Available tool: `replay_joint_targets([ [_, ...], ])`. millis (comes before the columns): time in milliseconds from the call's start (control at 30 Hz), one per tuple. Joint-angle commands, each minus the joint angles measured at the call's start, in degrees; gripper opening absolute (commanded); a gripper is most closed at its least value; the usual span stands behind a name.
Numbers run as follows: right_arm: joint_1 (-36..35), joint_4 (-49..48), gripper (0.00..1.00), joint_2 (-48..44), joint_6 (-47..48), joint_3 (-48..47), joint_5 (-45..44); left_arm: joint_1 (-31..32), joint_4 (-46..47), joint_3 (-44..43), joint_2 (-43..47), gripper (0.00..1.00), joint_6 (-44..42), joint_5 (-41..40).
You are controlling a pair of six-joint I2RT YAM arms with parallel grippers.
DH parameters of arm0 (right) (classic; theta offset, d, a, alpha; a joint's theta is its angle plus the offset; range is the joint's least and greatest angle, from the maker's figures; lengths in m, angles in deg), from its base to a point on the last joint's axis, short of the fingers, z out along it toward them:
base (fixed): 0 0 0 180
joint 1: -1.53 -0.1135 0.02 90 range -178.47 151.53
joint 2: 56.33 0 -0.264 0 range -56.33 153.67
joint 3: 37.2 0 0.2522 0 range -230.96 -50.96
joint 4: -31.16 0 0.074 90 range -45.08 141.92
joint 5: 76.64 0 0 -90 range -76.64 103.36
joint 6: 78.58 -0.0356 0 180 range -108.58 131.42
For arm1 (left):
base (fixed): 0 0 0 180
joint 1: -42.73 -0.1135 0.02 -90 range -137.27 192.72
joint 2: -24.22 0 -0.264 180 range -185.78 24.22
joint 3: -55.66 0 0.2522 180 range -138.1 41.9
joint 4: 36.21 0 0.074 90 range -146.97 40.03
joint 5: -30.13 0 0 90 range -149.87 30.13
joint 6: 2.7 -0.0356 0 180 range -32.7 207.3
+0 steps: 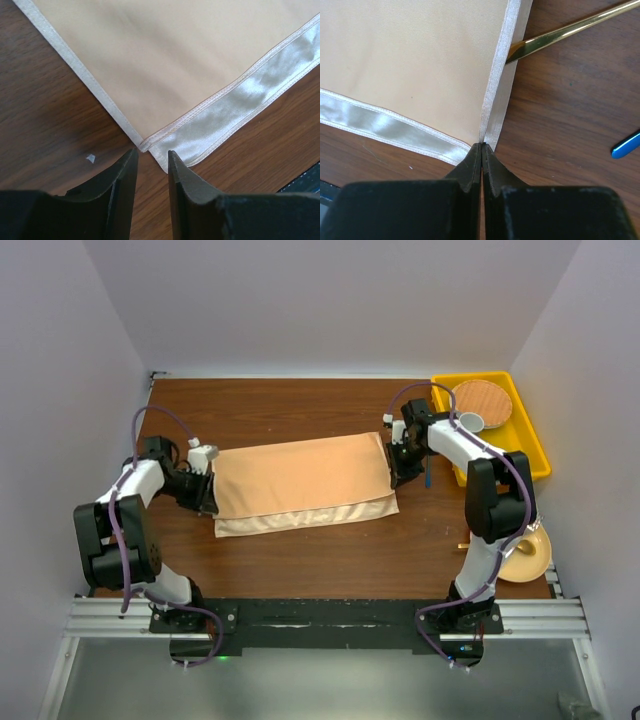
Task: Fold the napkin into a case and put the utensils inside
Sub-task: Fold and flatten the napkin at the center of the board.
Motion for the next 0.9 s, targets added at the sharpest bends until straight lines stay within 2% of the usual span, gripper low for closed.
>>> replay_joint_targets([
  [0,0.16,1.22,0.00,-2.41,-0.04,-2.05,0.24,1.71,-0.46,-1.78,-0.06,0.35,-0.98,0.11],
  [300,0.25,0.70,0.00,-2.14,-0.04,-1.61,-0.20,3.30,-0.46,-2.13,-2.34,0.46,0.77,-5.50],
  [500,0.25,0.52,0.00,-1.88,0.05,-1.52,-0.47,3.39,-1.07,-2.48,-5.06,0.46,0.51,-5.35],
  [633,0.16,0.34,0.00,-1.79,0.31,-1.61,-0.64,3.39,-1.42,-2.75,-6.65,0.44,0.34,-3.41],
  [867,0.16,0.78,0.00,-1.70,0.31,-2.05,-0.64,3.39,-1.16,-3.80,-5.69,0.30,0.69,-2.62],
])
